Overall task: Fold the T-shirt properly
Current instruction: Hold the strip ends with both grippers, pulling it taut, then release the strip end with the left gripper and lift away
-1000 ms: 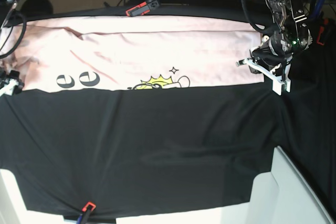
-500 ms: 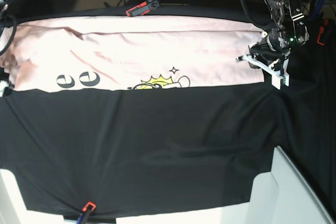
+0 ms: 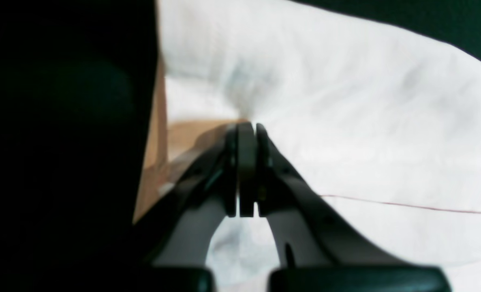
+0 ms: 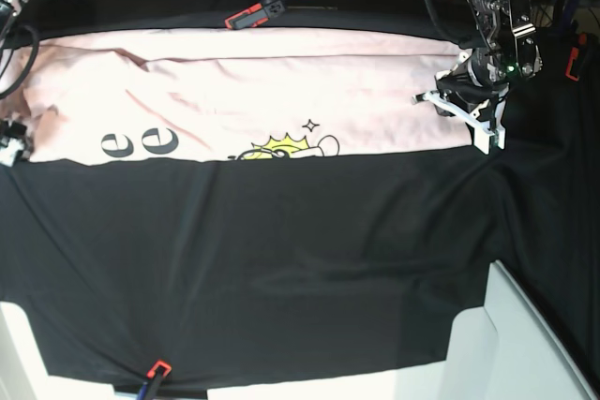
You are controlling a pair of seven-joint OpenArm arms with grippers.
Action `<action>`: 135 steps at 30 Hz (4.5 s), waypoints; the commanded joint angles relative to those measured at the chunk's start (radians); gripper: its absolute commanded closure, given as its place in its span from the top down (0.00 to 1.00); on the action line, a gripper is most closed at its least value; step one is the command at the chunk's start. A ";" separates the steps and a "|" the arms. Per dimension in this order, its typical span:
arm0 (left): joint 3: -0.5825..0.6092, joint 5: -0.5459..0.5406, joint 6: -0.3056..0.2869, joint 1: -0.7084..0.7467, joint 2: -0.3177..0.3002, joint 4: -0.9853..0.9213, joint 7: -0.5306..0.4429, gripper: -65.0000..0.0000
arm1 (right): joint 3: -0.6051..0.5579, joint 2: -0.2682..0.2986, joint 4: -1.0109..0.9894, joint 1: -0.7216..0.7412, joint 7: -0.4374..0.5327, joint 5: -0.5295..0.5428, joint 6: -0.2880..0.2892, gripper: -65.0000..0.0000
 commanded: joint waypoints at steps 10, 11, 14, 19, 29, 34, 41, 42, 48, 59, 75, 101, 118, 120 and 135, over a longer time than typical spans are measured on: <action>-0.007 -0.004 -0.001 -0.011 -0.010 0.016 -0.012 0.00 | 0.006 0.020 0.012 0.018 0.017 0.009 0.003 0.23; -0.008 -0.004 -0.001 -0.011 -0.010 0.016 -0.012 0.00 | 0.006 0.020 0.012 0.018 0.017 0.009 0.003 0.13; -0.010 -0.004 -0.001 -0.012 -0.010 0.016 -0.012 0.00 | 0.006 0.020 0.012 0.018 0.016 0.009 0.003 0.05; -0.011 -0.004 -0.001 -0.012 -0.010 0.014 -0.012 0.00 | 0.009 0.026 0.012 0.022 0.023 0.009 -0.003 0.03; -0.013 -0.004 -0.001 -0.011 -0.010 0.014 -0.012 0.00 | 0.010 0.052 0.012 0.031 0.025 0.009 -0.050 0.00; -0.013 -0.004 -0.001 -0.012 -0.008 0.014 -0.012 0.00 | 0.006 0.052 0.014 0.033 0.012 0.012 -0.055 0.16; -0.013 -0.004 -0.001 -0.012 -0.008 0.014 -0.012 0.00 | 0.070 0.048 0.011 0.050 -0.046 0.015 0.057 0.72; -0.013 -0.004 -0.001 -0.012 -0.008 0.014 -0.012 0.00 | 0.093 0.046 0.011 0.051 -0.055 0.015 0.080 0.72; -0.013 -0.004 -0.001 -0.011 -0.008 0.014 -0.012 0.00 | 0.147 0.046 -0.008 0.053 -0.061 0.015 0.181 0.66; -0.013 -0.004 -0.001 -0.012 -0.008 0.014 -0.012 0.00 | 0.167 0.049 -0.164 0.114 -0.061 0.015 0.199 0.66; -0.013 -0.004 -0.001 -0.014 -0.008 0.014 -0.012 0.00 | 0.164 0.051 -0.164 0.117 -0.060 0.015 0.199 0.09; -0.013 -0.004 -0.001 -0.014 -0.008 0.012 -0.012 0.00 | 0.228 0.052 -0.157 0.099 -0.032 0.009 0.123 0.05; -0.014 -0.006 -0.001 -0.012 -0.008 0.025 -0.012 0.00 | 0.219 0.046 -0.046 0.038 0.148 0.009 -0.066 0.49; -0.014 -0.006 -0.001 -0.012 -0.008 0.026 -0.012 0.00 | 0.220 0.045 0.009 0.005 0.164 0.009 -0.109 0.61; -0.221 -0.060 -0.200 0.100 -0.047 0.269 -0.004 0.59 | -0.008 -0.067 0.549 -0.369 0.164 0.007 0.114 0.07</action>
